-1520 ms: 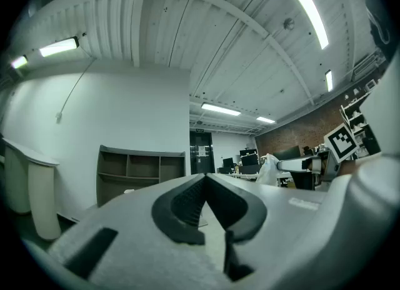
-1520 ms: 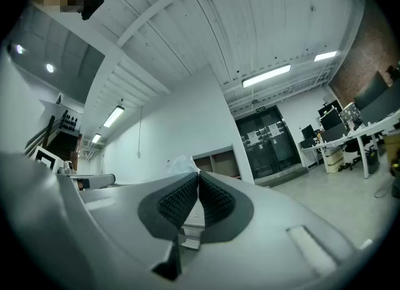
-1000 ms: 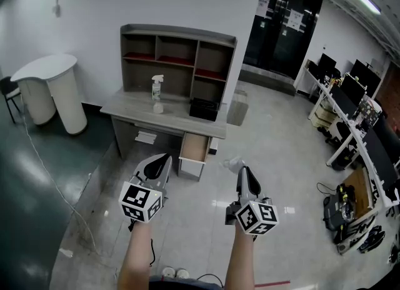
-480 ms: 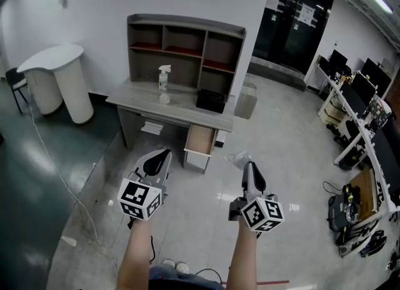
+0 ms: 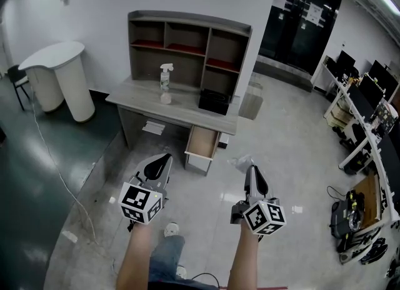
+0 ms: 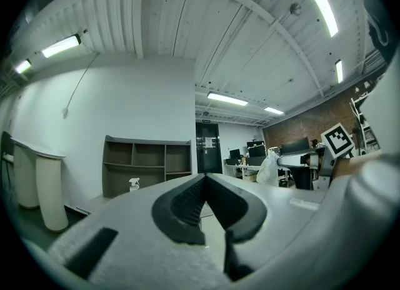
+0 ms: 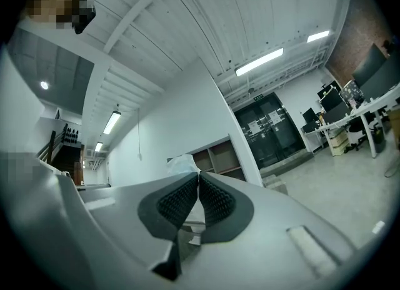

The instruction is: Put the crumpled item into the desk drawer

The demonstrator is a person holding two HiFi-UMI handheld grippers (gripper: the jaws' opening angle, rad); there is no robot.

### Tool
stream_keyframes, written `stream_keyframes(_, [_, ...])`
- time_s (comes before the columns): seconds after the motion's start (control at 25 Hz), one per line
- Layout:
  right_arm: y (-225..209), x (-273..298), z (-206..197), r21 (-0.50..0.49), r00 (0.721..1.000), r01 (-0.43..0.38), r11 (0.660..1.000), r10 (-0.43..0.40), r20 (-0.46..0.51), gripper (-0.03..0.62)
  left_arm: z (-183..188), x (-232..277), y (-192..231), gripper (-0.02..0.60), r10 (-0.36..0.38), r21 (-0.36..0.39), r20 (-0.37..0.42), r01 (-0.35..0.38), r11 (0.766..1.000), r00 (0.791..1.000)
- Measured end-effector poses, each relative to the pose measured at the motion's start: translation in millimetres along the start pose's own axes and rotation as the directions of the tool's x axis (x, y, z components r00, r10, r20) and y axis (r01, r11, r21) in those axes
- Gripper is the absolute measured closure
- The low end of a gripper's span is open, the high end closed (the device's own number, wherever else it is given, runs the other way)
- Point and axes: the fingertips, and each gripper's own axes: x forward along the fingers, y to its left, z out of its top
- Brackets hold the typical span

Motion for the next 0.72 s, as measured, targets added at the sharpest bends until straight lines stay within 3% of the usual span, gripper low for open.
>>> stream_keyframes(0.36, [-35, 102, -17, -0.018, 1.000, 0.021, 1.000, -0.021, -0.013, 0.574, -23, 96, 60, 0.581, -0.014, -0.028, 0.002, 0.014, 1.000, 1.000])
stream_keyframes(0.72, [-56, 237, -29, -0.027, 0.999, 0.039, 0.999, -0.039, -0.027, 0.574, -33, 208, 146, 0.581, -0.040, -0.050, -0.009, 0.040, 0.998, 0.999])
